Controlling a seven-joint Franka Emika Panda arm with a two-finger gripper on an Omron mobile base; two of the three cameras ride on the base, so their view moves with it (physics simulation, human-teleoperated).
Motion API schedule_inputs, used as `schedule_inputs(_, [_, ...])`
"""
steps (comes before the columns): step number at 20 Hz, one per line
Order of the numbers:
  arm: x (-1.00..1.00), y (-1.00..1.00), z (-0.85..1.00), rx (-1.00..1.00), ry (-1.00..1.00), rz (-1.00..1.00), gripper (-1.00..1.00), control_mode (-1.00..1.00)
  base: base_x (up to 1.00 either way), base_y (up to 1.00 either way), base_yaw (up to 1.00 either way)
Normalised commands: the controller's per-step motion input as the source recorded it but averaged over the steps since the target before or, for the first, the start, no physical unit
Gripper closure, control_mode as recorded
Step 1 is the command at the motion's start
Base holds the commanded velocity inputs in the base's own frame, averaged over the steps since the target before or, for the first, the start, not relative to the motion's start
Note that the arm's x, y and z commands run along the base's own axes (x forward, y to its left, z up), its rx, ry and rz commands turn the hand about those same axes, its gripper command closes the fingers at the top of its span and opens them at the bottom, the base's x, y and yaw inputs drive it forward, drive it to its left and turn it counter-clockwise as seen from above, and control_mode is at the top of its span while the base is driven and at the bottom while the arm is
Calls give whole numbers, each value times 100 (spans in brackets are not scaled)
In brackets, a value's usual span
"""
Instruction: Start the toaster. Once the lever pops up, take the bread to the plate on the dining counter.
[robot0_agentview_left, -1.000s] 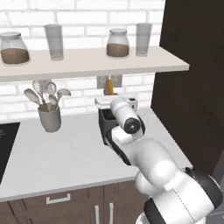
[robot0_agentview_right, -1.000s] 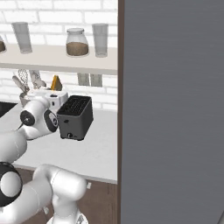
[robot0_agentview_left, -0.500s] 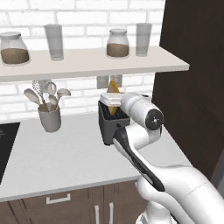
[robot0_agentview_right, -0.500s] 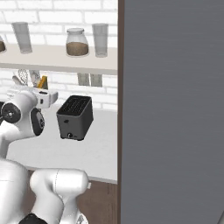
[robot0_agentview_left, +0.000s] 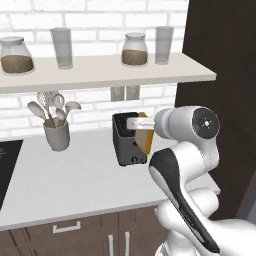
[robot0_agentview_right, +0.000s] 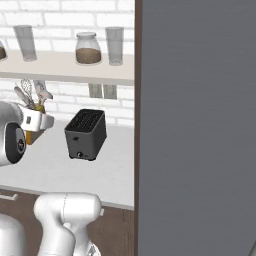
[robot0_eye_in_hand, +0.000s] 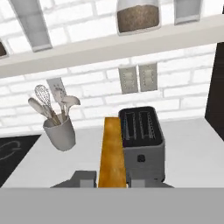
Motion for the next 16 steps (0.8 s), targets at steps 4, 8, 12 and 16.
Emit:
schedule_inputs(4, [-78, -51, -9, -12, 0, -29, 100, -100, 0, 0, 0])
schedule_inputs(8, [-40, -67, -14, -6, -10, -28, 100, -100, 0, 0, 0])
schedule_inputs(12, [-18, -74, -7, 0, -4, -12, 100, -100, 0, 0, 0])
schedule_inputs(16, [0, -42, -1, 0, 0, -1, 100, -100, 0, 0, 0])
